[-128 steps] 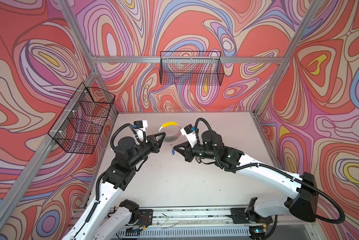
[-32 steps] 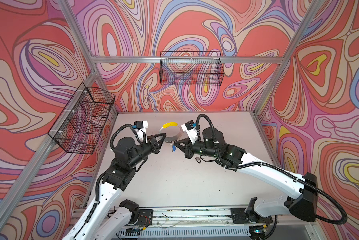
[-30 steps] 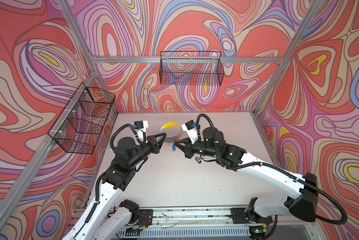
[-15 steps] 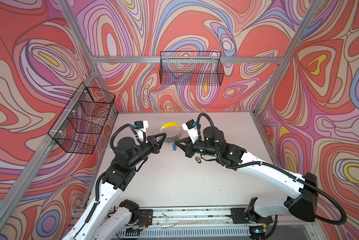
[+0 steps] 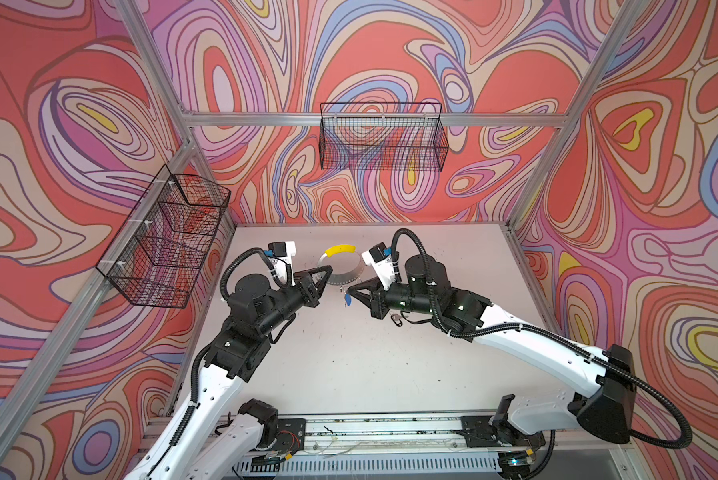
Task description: Put the keys on the keyring
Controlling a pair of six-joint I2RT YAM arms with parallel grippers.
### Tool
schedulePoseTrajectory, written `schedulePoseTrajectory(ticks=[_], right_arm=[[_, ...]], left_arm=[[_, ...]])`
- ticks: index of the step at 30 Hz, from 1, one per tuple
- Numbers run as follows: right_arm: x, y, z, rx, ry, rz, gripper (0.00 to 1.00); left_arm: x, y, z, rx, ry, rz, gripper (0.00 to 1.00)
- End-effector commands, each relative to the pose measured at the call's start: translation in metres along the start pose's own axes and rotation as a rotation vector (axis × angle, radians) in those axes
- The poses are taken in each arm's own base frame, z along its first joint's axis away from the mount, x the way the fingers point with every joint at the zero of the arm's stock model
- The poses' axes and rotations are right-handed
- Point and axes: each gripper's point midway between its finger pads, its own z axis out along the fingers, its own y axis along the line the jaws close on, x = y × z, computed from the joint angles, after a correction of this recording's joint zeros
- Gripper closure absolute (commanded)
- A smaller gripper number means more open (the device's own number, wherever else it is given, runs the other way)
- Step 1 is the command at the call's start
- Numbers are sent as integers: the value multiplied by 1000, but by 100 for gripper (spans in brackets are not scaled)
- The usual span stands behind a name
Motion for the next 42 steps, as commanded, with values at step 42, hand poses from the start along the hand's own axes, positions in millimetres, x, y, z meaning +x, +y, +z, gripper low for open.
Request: schedulePoseTrajectory(ticks=[42], right_arm=[[-4,-6,5,89,-13,-10,100]], left_arm=[[-5,-8,-5,24,-23,0,100]])
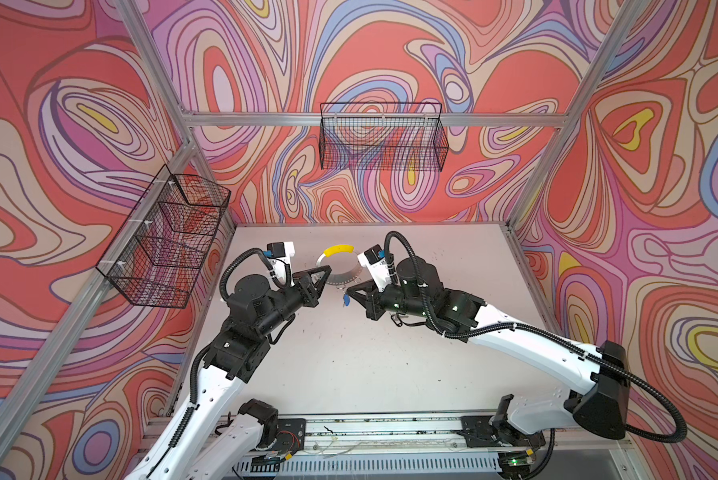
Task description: Put the keys on the keyring
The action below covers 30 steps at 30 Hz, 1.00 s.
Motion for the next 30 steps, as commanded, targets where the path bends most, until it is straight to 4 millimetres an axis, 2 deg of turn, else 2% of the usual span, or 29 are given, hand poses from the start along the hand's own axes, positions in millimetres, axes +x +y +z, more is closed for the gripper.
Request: schedulePoseTrajectory(ticks=[1,5,14,19,30], right_arm=[[-10,3,-5,-11,-35,-1,100],[-8,2,-5,-25,-33,8,100],[-23,10,-13,-42,-69,-17,100],[-16,3,-8,-18,-50,-10,100],[-16,-8,-15,-39,-57,30,100]], left_arm=[[-5,-10,-4,37,-20,9,100],[-5,-10,-4,38,-22,10,100],[-5,-11,-3,42,-18,9,100],[-6,-12,-3,44,-19,12,100],[-5,-13,-3,53,-14,12,100]])
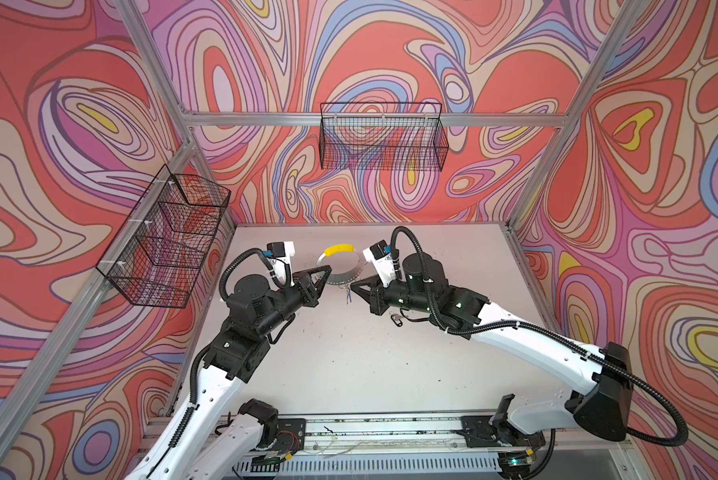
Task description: Put the keys on the keyring
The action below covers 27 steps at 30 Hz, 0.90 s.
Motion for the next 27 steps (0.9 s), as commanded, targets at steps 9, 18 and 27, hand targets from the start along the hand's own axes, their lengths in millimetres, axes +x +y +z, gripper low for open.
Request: schedulePoseTrajectory(ticks=[9,18,27], right_arm=[[7,2,-1,-53,0,35,100],[11,5,-2,-84,6,52,100],[12,-12,-46,89,48,6,100]], left_arm=[[-5,-10,-3,40,-18,4,100],[-6,-10,-5,36,-30,-4,100],[2,-13,-7,48,18,67,100]])
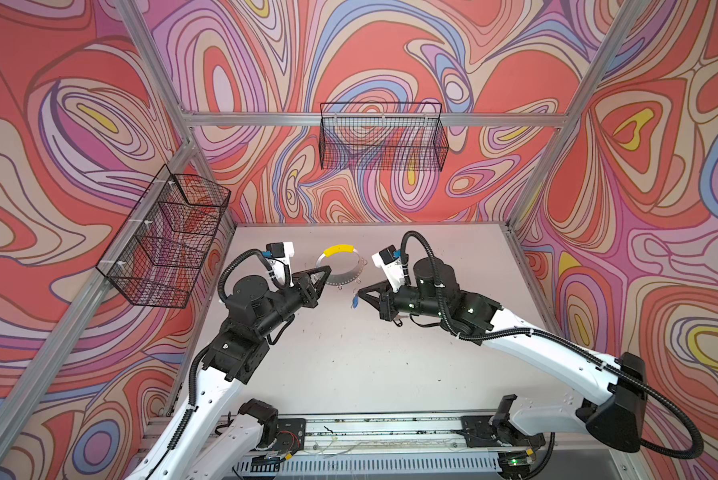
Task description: Put the keys on the keyring
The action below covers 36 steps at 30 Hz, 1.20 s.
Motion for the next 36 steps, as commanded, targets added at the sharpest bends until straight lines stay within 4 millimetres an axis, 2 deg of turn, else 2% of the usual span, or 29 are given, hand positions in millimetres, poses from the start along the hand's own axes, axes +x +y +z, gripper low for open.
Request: schedulePoseTrajectory(ticks=[1,5,9,16,23,27,32,36], right_arm=[[0,-18,-25,125,26,-25,100],[0,-35,-48,193,37,-16,100],[8,-48,-56,249,80,-20,100],[15,-40,-59,203,105,-8,100],[8,-22,-66,134,96,-10,100],[14,-19,-63,108,122,3,100],[10,-8,-66,67,111,5,100],[17,2,-59,69,142,-26,100]], left_arm=[[3,-14,-5,54,30,74,100],[11,-25,-8,99,103,139,100],[18,-36,-10,156,155,175,100],[22,-56,-16,252,200,194,100],[22,-55,-16,241,205,196,100],[23,-54,-15,248,203,197,100],[24,-50,-12,239,189,191,100],[23,-49,-9,238,187,177,100]])
